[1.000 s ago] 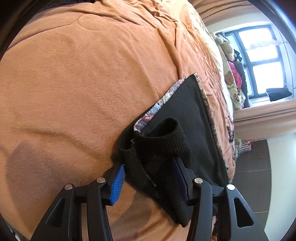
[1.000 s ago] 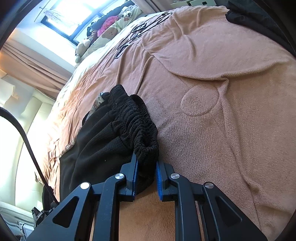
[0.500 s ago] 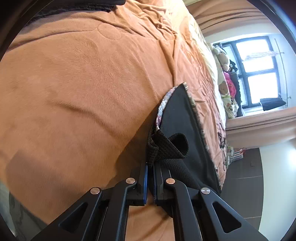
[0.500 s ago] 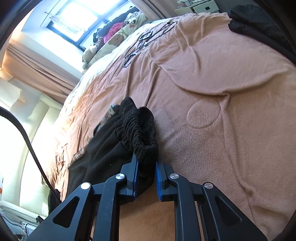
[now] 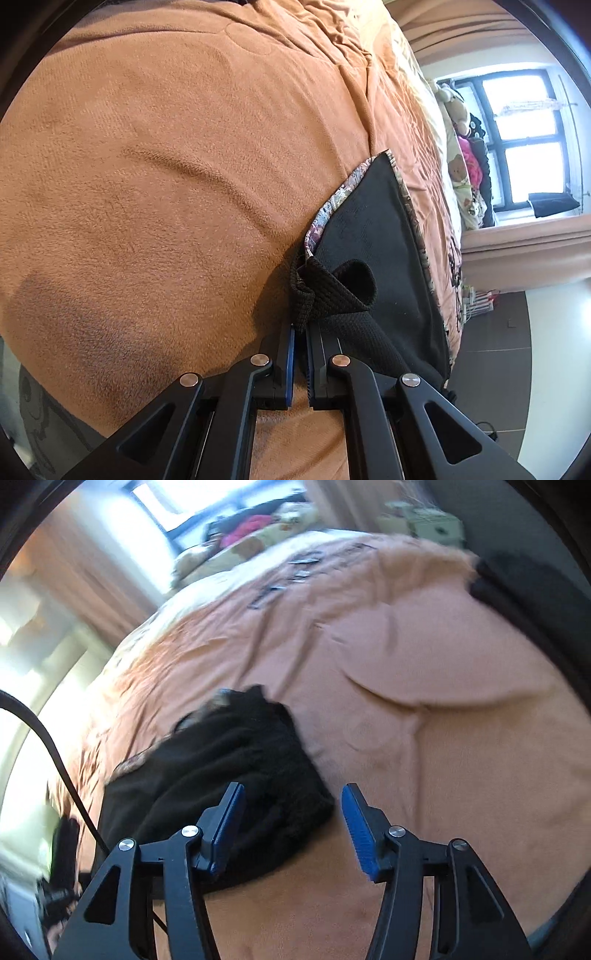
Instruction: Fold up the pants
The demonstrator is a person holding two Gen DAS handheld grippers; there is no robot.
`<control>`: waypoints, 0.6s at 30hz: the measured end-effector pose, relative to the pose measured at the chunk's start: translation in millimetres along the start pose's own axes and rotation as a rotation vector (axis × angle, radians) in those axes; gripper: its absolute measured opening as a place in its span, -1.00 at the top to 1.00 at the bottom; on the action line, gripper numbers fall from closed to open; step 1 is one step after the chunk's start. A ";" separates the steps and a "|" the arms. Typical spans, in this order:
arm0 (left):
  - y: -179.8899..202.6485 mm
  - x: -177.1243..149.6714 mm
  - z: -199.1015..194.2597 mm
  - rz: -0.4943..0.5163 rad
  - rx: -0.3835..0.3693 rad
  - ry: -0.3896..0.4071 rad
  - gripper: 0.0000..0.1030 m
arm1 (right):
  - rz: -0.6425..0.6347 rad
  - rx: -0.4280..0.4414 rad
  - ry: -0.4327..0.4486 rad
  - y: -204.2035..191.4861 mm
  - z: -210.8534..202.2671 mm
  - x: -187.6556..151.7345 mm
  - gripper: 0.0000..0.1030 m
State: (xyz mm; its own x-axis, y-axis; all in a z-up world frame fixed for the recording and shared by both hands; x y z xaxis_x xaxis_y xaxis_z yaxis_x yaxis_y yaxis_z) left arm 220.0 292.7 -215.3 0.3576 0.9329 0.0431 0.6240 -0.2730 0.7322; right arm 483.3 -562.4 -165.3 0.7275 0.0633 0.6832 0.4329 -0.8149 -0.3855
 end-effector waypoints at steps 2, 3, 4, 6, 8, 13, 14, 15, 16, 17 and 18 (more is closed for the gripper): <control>-1.5 -1.0 -0.4 -0.004 -0.009 -0.001 0.90 | -0.083 0.013 0.006 -22.0 2.7 10.6 -0.03; -2.1 -1.4 -0.8 -0.008 -0.015 -0.001 0.90 | -0.119 0.023 0.009 -33.4 5.6 15.4 -0.03; -2.7 -2.0 -1.3 -0.011 -0.019 -0.002 0.90 | -0.154 0.037 0.009 -45.0 9.2 20.2 -0.03; -4.6 -2.9 -2.0 -0.013 -0.022 -0.002 0.90 | -0.218 0.071 0.004 -68.0 21.4 28.6 -0.03; -6.7 -3.5 -2.3 -0.023 -0.027 -0.004 0.90 | -0.277 0.104 -0.008 -91.8 39.2 34.1 -0.03; -12.0 -6.0 -6.6 -0.040 -0.030 0.002 0.90 | -0.401 0.152 -0.076 -134.7 79.1 34.6 -0.03; -12.3 -6.1 -7.1 -0.041 -0.030 0.003 0.90 | -0.424 0.166 -0.092 -143.3 87.1 34.5 -0.03; -13.3 -6.6 -8.4 -0.046 -0.030 0.004 0.90 | -0.443 0.178 -0.103 -151.6 94.1 34.4 -0.03; -14.1 -7.2 -9.7 -0.050 -0.029 0.005 0.90 | -0.457 0.185 -0.110 -156.9 99.3 35.9 -0.03; -14.8 -7.5 -11.2 -0.052 -0.024 0.008 0.90 | -0.474 0.196 -0.124 -164.4 104.8 36.8 -0.03; -15.7 -7.6 -13.4 -0.053 -0.011 0.013 0.90 | -0.485 0.204 -0.134 -170.6 110.1 36.8 -0.03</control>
Point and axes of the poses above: each gripper's, at about its wrist camera, not at the fingertips, and z roughly the way its jaws point, y to its right, x to its top, the point moved 3 cm from there along z, roughly the way its jaws point, and after that the axes turned 5 degrees about -z, right-handed, at the moved point
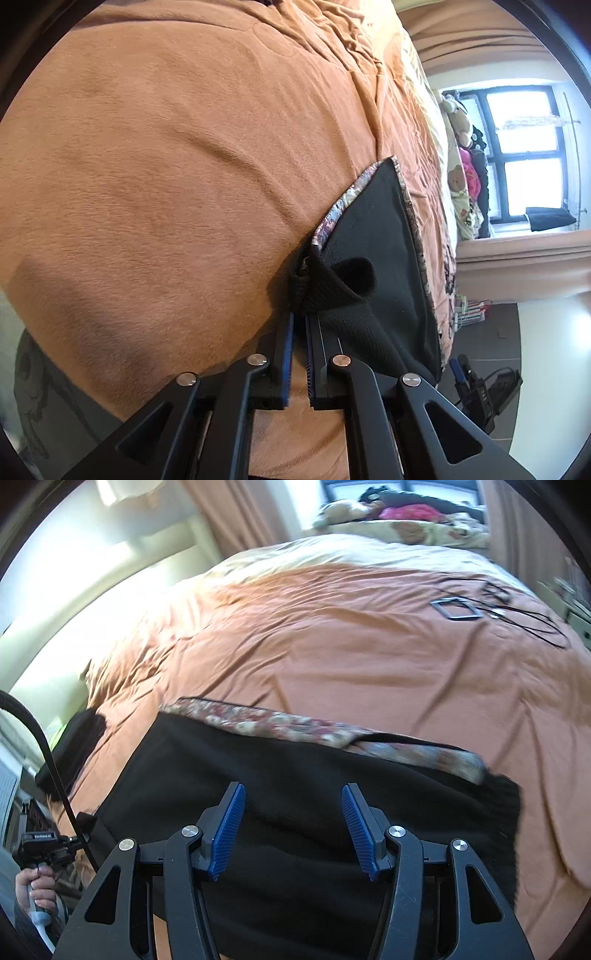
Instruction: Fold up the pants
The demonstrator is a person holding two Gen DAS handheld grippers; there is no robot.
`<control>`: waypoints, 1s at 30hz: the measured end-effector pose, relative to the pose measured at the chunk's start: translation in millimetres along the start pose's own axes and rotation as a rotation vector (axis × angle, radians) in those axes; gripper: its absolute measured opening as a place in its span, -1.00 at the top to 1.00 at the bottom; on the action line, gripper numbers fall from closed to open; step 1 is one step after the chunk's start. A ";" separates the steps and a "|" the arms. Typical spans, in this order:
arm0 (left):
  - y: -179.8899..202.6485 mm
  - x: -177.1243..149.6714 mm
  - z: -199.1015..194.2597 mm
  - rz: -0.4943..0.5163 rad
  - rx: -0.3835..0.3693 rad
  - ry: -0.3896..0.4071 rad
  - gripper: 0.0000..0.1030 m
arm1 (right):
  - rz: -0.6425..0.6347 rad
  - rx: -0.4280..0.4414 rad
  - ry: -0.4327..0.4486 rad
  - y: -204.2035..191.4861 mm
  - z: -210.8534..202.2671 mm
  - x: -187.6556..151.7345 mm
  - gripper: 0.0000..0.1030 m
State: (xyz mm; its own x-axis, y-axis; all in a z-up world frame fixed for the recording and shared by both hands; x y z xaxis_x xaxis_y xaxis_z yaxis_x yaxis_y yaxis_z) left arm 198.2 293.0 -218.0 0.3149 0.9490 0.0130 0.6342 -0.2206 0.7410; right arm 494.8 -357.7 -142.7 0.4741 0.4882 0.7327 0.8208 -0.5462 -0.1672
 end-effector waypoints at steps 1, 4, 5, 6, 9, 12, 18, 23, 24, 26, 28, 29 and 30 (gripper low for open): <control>-1.1 0.3 -4.0 -0.001 0.015 0.010 0.89 | -0.010 0.010 -0.007 -0.4 9.1 6.2 -0.03; -0.8 0.8 -13.7 -0.003 0.000 0.018 0.82 | -0.044 0.051 -0.020 -2.0 27.2 19.9 -0.03; 0.2 0.9 -15.9 -0.001 -0.004 0.019 0.60 | -0.058 0.064 -0.027 -5.4 31.9 22.5 -0.03; 2.3 0.7 -18.1 0.004 -0.007 0.023 0.42 | -0.075 0.076 -0.036 -9.7 37.6 25.5 -0.03; 8.0 -0.4 -20.8 0.020 -0.026 0.047 -0.23 | -0.125 0.113 -0.064 -19.7 54.7 34.3 -0.03; 11.9 0.0 -14.5 0.023 -0.014 0.051 -0.23 | -0.171 0.129 -0.096 -30.2 75.2 47.2 -0.03; 6.5 6.3 -1.5 -0.005 0.003 0.062 -0.17 | -0.289 0.158 -0.136 -61.6 114.6 75.3 -0.03; 4.6 8.2 4.1 -0.018 0.022 0.059 0.47 | -0.391 0.167 -0.176 -90.1 156.2 91.9 -0.03; 4.3 7.8 5.3 -0.020 0.025 0.055 0.54 | -0.407 0.169 -0.183 -95.6 165.0 95.1 -0.03; 2.2 6.4 7.3 -0.020 0.041 0.055 0.70 | -0.439 0.166 -0.191 -104.7 178.1 99.8 -0.03; 1.2 5.0 8.5 -0.021 0.048 0.058 0.78 | -0.470 0.168 -0.197 -114.4 189.3 103.7 -0.03; 0.7 4.5 9.0 -0.024 0.048 0.060 0.82 | -0.485 0.168 -0.200 -120.5 197.0 106.7 -0.03; 0.4 4.0 9.2 -0.026 0.049 0.058 0.83 | -0.499 0.173 -0.202 -126.1 202.9 108.7 -0.03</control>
Point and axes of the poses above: each gripper's, at about its wrist camera, not at the fingertips, and z roughly the way its jaws point, y to its right, x to its top, the point moved 3 cm from there along z, roughly the way its jaws point, and after that the axes turned 5 degrees about -z, right-handed, at the moved point
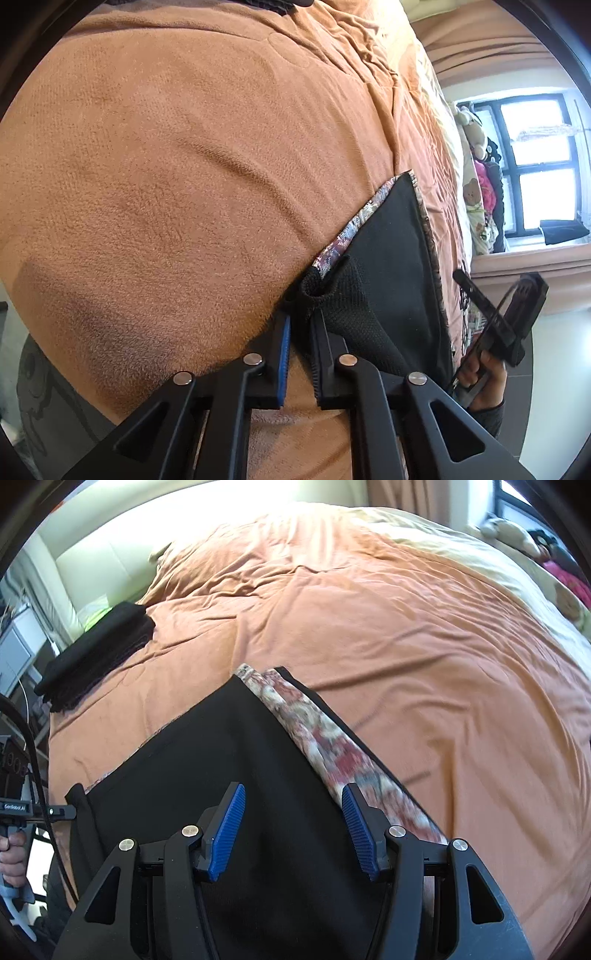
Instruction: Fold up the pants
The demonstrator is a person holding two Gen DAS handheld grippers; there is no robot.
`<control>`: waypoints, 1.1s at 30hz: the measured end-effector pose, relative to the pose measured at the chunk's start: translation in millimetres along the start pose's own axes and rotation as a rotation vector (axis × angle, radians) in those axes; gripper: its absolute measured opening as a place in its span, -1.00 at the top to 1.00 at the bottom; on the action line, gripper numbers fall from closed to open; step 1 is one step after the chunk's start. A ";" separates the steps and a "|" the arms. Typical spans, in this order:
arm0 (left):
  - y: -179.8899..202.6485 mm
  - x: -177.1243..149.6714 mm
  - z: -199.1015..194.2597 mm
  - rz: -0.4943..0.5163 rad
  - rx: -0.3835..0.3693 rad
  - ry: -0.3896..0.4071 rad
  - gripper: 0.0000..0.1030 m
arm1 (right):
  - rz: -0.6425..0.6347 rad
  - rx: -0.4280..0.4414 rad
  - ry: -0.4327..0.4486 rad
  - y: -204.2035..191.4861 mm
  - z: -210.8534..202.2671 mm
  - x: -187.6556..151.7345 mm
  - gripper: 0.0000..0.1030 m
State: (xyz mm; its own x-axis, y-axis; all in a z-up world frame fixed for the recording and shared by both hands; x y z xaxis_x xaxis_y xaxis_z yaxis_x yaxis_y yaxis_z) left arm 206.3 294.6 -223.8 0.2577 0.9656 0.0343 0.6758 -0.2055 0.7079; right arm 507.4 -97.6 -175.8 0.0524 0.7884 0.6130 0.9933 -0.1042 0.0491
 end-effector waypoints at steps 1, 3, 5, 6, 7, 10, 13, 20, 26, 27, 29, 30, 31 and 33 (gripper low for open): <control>0.0 -0.3 -0.1 0.001 0.003 0.002 0.83 | -0.012 0.003 -0.002 -1.9 3.9 3.5 -0.03; 0.2 -1.1 -0.4 0.004 0.008 0.007 0.84 | -0.048 0.005 -0.007 -8.6 14.5 13.4 -0.03; -0.1 -1.5 -0.6 0.000 0.006 0.008 0.84 | -0.077 0.008 -0.005 -15.2 22.6 22.0 -0.03; -0.7 -1.9 -0.7 -0.002 0.004 0.007 0.84 | -0.091 0.014 -0.004 -19.6 27.6 26.8 -0.03; -1.3 -2.0 -0.7 -0.003 0.001 0.006 0.84 | -0.103 0.021 -0.004 -22.4 31.8 29.8 -0.03; -3.4 -2.9 -0.7 -0.009 -0.004 0.003 0.84 | -0.154 0.023 -0.012 -32.6 47.9 39.8 0.06; -5.0 -3.4 -1.3 -0.013 -0.012 0.002 0.84 | -0.175 0.018 -0.031 -37.9 65.0 48.8 0.15; -7.8 -4.0 -1.4 -0.018 -0.022 0.003 0.84 | -0.255 -0.007 -0.065 -47.2 94.0 61.6 0.20; -9.5 -5.0 -2.1 -0.021 -0.028 0.003 0.84 | -0.303 -0.029 -0.157 -50.5 129.7 61.6 0.43; -9.4 -5.4 -2.5 -0.021 -0.028 0.004 0.84 | -0.309 -0.025 -0.170 -51.3 135.3 60.6 0.49; -10.6 -5.7 -2.9 -0.025 -0.031 0.005 0.84 | -0.350 -0.009 -0.161 -58.6 140.0 59.4 0.95; -11.2 -6.0 -3.1 -0.026 -0.032 0.006 0.84 | -0.367 -0.004 -0.163 -62.7 141.1 59.5 1.00; -11.4 -6.1 -3.2 -0.026 -0.032 0.006 0.85 | -0.379 -0.018 -0.167 -65.8 142.5 60.2 1.00; -11.3 -6.6 -3.7 -0.028 -0.031 0.005 0.85 | -0.400 -0.045 -0.159 -69.9 142.2 63.9 1.00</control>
Point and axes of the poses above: each gripper's, at about its wrist camera, not at the fingertips, and z roughly the way its jaws point, y to its right, x to its top, the point moved 3 cm from there along z, roughly the way its jaws point, and after that the axes turned 5 degrees about -z, right-handed, at the moved point
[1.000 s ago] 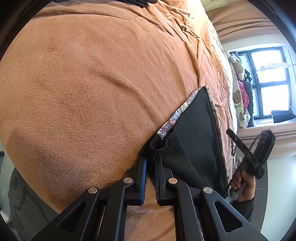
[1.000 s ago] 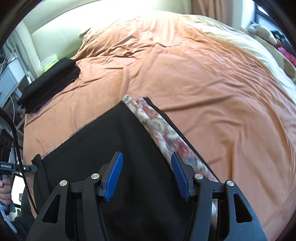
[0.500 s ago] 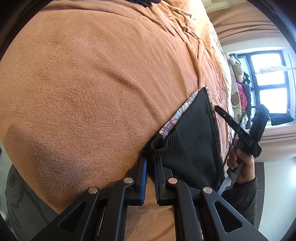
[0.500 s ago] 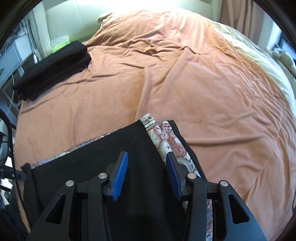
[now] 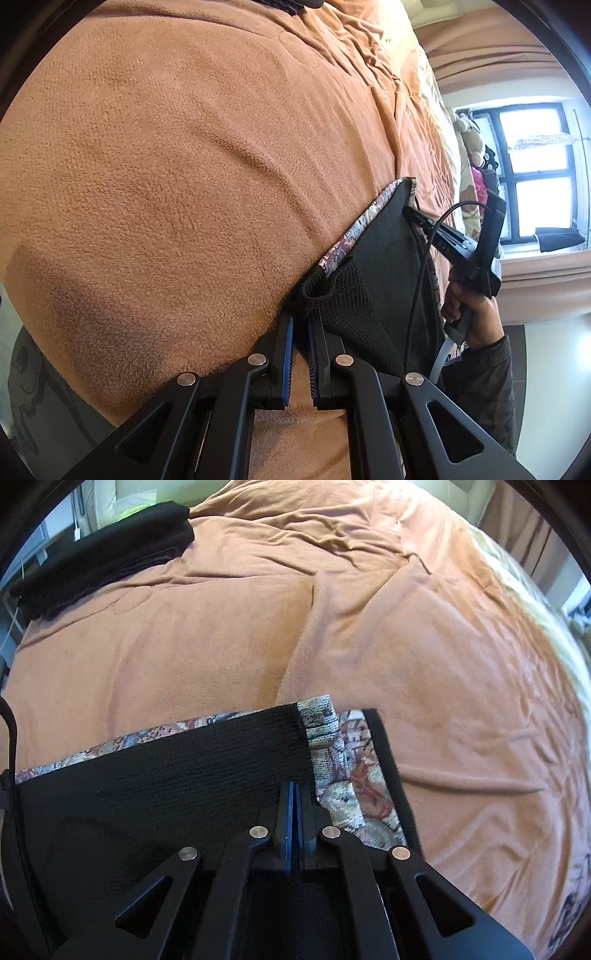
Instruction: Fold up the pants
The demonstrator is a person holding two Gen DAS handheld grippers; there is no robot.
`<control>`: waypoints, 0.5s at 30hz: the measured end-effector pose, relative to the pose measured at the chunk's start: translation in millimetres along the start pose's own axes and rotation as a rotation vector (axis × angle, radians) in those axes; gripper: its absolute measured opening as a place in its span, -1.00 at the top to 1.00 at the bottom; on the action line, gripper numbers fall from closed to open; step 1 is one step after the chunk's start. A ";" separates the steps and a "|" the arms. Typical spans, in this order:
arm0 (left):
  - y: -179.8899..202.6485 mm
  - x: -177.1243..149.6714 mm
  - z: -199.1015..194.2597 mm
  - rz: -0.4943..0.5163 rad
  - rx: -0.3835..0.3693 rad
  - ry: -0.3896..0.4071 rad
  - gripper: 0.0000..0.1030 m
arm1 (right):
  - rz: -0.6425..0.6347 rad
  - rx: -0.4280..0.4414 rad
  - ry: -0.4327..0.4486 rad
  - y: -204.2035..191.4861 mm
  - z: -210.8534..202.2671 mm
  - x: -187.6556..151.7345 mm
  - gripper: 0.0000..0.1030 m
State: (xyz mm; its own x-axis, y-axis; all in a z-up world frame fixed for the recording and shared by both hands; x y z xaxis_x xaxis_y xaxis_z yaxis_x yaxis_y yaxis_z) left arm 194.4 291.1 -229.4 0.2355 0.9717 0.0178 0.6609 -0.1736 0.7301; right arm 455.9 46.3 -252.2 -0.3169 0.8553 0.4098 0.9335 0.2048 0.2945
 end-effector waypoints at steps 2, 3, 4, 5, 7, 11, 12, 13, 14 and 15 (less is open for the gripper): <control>-0.2 -0.7 -1.1 -0.002 0.000 0.002 0.85 | 0.016 -0.021 0.009 5.5 -2.0 3.4 1.00; -0.5 -0.8 -1.3 -0.003 -0.002 0.003 0.85 | 0.036 -0.032 0.015 10.8 -3.1 5.0 1.00; -0.7 -1.6 -1.1 -0.005 -0.003 0.004 0.86 | 0.061 -0.044 0.019 16.6 -4.1 6.3 1.00; -1.8 -1.6 -1.3 -0.007 -0.005 0.004 0.86 | 0.089 -0.055 0.022 23.8 -5.2 7.4 1.00; -4.1 -1.9 -2.6 -0.010 -0.007 0.007 0.86 | 0.126 -0.080 0.020 33.0 -3.6 9.4 1.00; -5.1 -4.6 -6.0 -0.011 -0.002 0.012 0.87 | 0.189 -0.105 0.030 45.5 1.5 11.1 1.00; -5.3 -5.2 -7.2 -0.011 -0.001 0.012 0.87 | 0.203 -0.114 0.039 47.8 2.4 12.5 1.00; -5.4 -5.2 -8.3 -0.011 0.000 0.011 0.87 | 0.214 -0.116 0.046 49.9 3.2 13.2 1.00; -5.8 -5.6 -8.9 -0.012 0.000 0.009 0.87 | 0.229 -0.115 0.049 51.9 4.3 13.2 1.00; -6.1 -6.1 -9.7 -0.008 0.004 0.006 0.87 | 0.250 -0.124 0.045 54.5 5.6 12.9 1.00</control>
State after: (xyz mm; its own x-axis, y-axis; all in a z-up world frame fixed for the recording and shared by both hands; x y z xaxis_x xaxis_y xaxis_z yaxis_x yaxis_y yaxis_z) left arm 182.0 287.9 -227.4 0.2255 0.9741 0.0161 0.6656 -0.1661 0.7276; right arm 503.6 71.2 -235.6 -0.0893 0.8492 0.5205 0.9567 -0.0722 0.2819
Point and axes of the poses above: each gripper's, at about its wrist camera, not at the fingertips, and z roughly the way its jaws point, y to its right, x to its top, the point moved 3 cm from there along z, roughly the way its jaws point, and after that the axes turned 5 degrees about -z, right-handed, at the moved point
